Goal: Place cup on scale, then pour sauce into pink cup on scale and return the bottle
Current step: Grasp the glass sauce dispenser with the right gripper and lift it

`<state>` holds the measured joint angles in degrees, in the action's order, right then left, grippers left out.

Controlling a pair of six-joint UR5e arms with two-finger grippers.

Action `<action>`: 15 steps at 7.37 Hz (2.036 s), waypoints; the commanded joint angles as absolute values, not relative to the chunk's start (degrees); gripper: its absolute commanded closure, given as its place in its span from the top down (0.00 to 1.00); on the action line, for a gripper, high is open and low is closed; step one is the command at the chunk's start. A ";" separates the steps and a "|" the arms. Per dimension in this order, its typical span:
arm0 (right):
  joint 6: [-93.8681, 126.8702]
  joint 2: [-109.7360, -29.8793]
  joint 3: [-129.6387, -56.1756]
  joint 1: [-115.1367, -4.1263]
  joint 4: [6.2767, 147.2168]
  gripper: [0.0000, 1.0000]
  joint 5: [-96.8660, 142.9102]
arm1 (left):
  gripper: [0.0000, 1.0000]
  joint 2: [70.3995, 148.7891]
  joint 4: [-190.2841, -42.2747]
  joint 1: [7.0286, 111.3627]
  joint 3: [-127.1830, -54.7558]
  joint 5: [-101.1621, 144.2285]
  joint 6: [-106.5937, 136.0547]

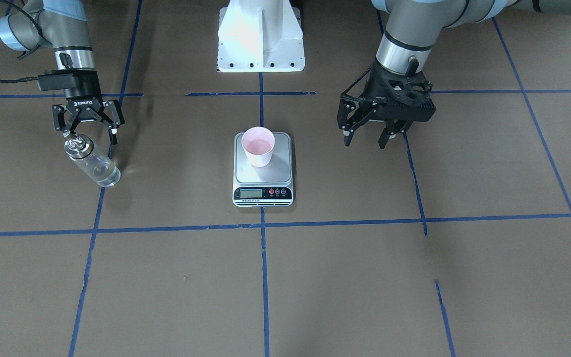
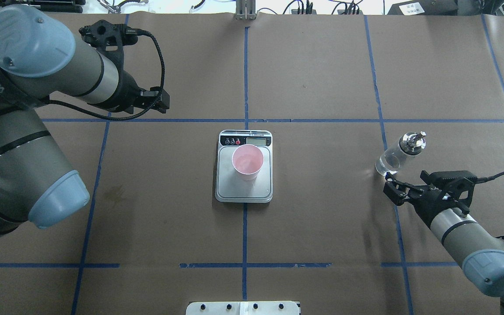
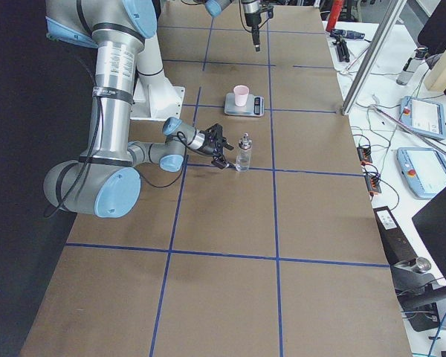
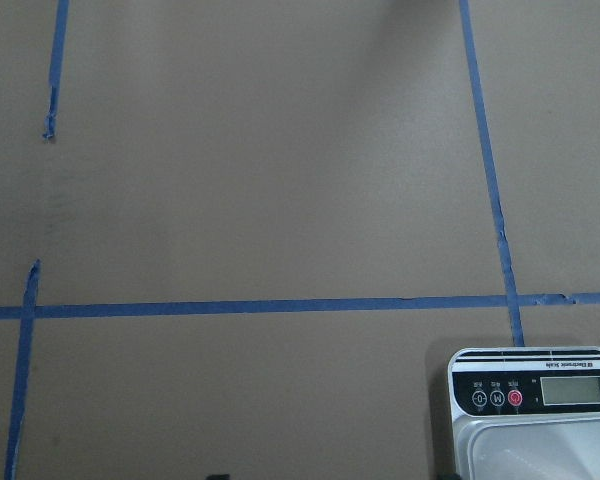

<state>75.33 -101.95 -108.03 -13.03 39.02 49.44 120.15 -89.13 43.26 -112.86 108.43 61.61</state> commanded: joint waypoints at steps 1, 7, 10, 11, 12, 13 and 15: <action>75.32 -99.51 -105.58 -13.01 39.29 1.00 49.39 | 0.79 120.15 -89.21 43.16 -112.68 108.54 61.61; 74.79 -97.56 -102.92 -14.67 38.76 1.00 47.81 | 0.99 120.23 -89.12 43.07 -113.03 108.54 61.70; 74.79 -97.03 -102.83 -16.69 38.67 1.00 47.72 | 0.99 120.23 -89.12 43.15 -113.38 108.46 61.70; 74.62 -95.38 -102.75 -17.13 38.76 1.00 47.72 | 0.99 120.23 -89.12 43.15 -113.38 108.46 61.70; 74.53 -95.01 -102.74 -17.14 38.85 1.00 47.72 | 0.99 120.23 -89.12 43.15 -113.38 108.54 61.70; 74.44 -94.66 -101.96 -17.40 38.76 1.00 47.72 | 0.99 120.15 -89.12 43.15 -113.38 108.46 61.61; 74.36 -93.96 -100.37 -17.93 38.76 1.00 47.72 | 0.99 120.23 -89.12 43.15 -113.38 108.54 61.61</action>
<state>74.44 -94.33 -101.19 -17.58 38.77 47.73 120.18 -89.12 43.15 -113.38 108.52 61.62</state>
